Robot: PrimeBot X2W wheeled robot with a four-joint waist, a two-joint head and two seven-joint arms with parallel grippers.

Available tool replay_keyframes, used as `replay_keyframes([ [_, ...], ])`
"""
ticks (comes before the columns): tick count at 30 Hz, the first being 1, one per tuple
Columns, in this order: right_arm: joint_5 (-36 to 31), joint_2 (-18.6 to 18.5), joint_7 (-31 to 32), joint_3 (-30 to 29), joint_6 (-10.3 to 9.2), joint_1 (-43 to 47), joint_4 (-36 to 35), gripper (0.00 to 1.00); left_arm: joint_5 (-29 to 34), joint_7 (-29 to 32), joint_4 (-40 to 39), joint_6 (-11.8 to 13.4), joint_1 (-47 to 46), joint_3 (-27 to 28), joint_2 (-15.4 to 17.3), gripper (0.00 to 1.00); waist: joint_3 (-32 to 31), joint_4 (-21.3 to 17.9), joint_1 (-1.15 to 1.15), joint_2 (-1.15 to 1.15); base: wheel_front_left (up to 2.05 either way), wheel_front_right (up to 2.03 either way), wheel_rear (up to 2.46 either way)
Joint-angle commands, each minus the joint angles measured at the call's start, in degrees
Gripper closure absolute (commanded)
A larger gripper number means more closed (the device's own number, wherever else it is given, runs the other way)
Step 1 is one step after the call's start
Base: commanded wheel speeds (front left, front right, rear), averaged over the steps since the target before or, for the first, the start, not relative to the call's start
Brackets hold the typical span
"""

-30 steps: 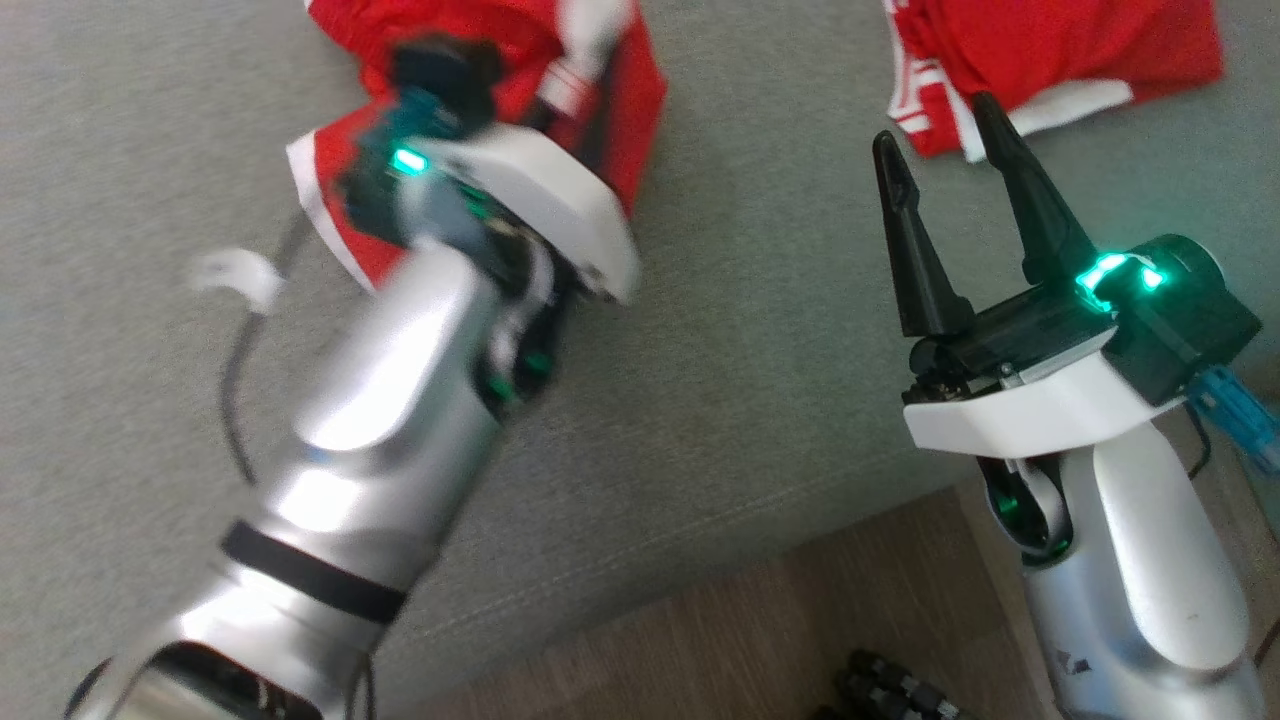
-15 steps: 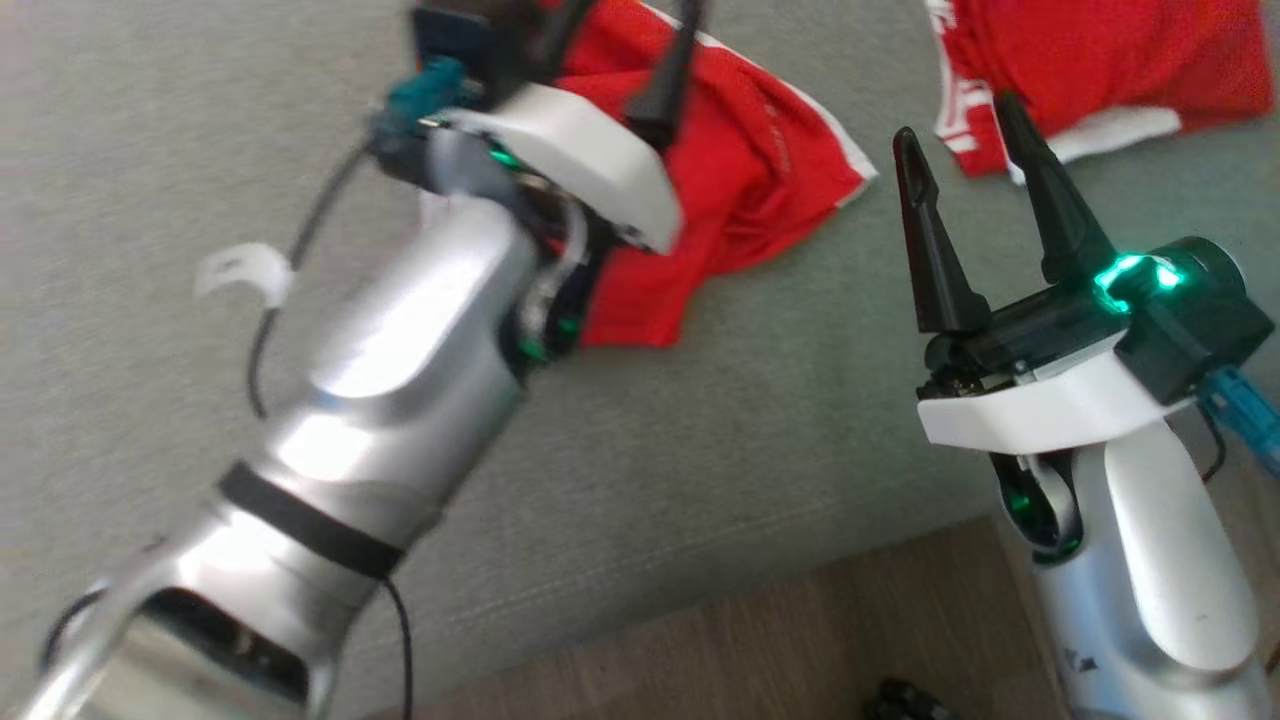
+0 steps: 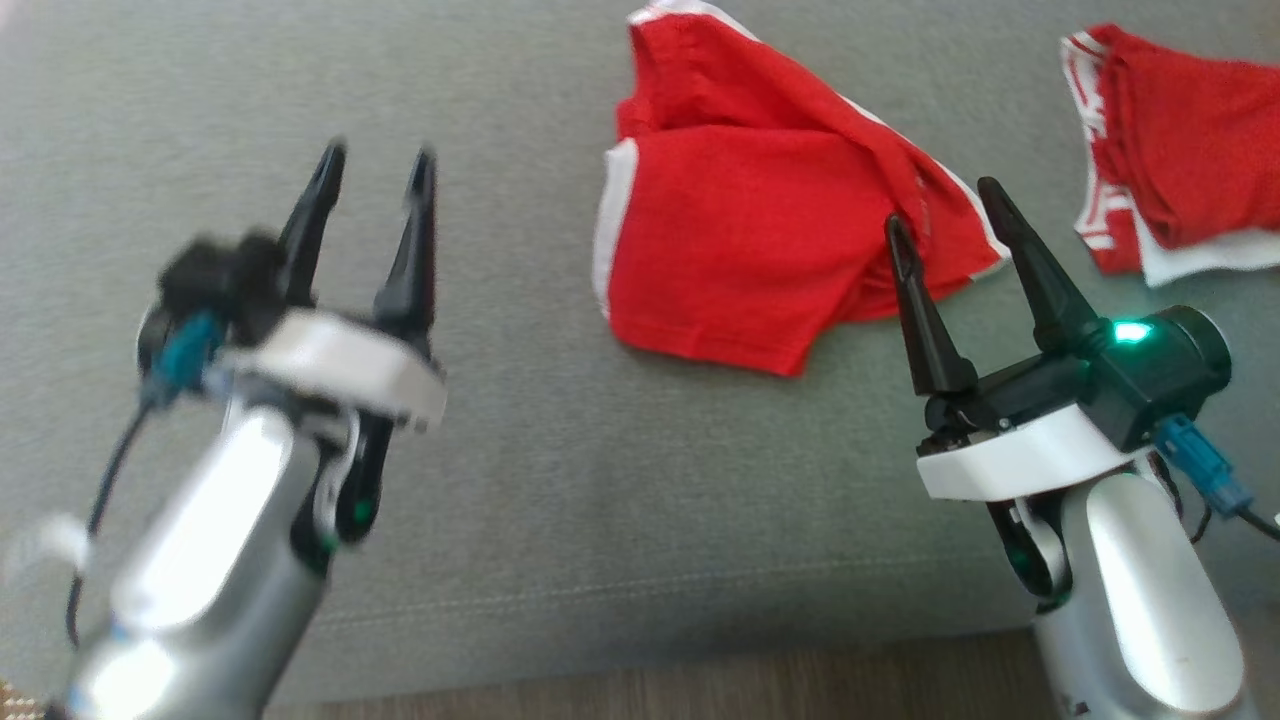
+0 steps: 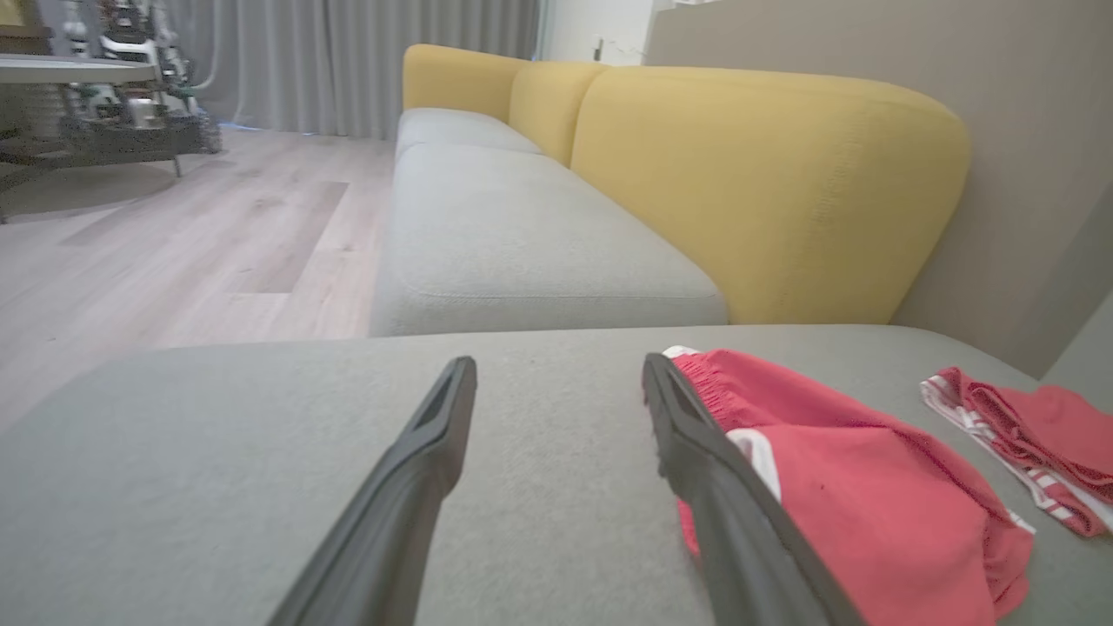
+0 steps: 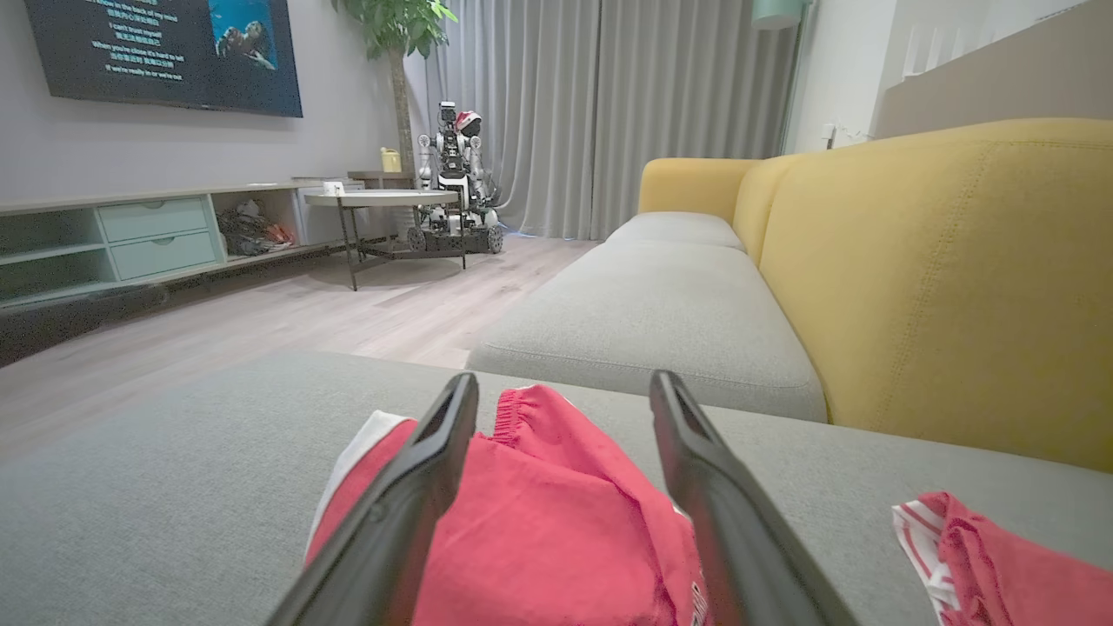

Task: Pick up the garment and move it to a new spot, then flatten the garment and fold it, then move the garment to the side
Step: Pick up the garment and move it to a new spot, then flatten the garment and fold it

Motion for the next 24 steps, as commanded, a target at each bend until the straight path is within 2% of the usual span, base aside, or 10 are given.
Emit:
replay_keyframes([
  [1,-0.6,0.7,-0.4,1.1,-0.02,0.6,-1.6,0.0,2.0,-0.3,-3.9,0.5,1.5,4.5,1.9,0.0,-1.9,2.3,0.0,0.0,0.0,0.0,0.0],
  [3,-0.7,0.7,-0.4,1.1,-0.02,0.9,-1.4,0.0,2.9,-0.3,-5.0,0.7,3.8,5.8,1.5,0.0,-2.2,2.7,0.0,0.0,0.0,0.0,0.0],
  [6,-0.9,0.7,-0.4,1.3,-0.02,1.9,-0.8,0.0,4.7,-0.3,-7.5,0.2,10.2,10.1,-1.5,0.0,-2.9,3.7,0.0,0.0,0.0,0.0,0.0],
  [14,-2.9,0.7,-0.4,3.1,-0.02,3.2,0.6,0.0,11.0,-0.3,-8.7,-4.4,18.6,18.5,-10.6,0.0,-3.5,5.8,0.0,0.0,0.0,0.0,0.0],
  [17,-3.9,0.7,-0.4,5.8,-0.02,3.3,2.9,0.0,13.6,-0.3,-7.5,-7.6,19.4,21.2,-13.2,0.0,-3.3,6.8,0.0,0.0,0.0,0.0,0.0],
  [24,-7.2,0.3,0.0,9.5,-0.02,0.5,11.8,0.0,16.1,-0.3,-5.4,-11.2,19.4,24.1,-16.1,0.0,-2.1,9.9,0.0,0.0,0.0,0.0,0.0],
])
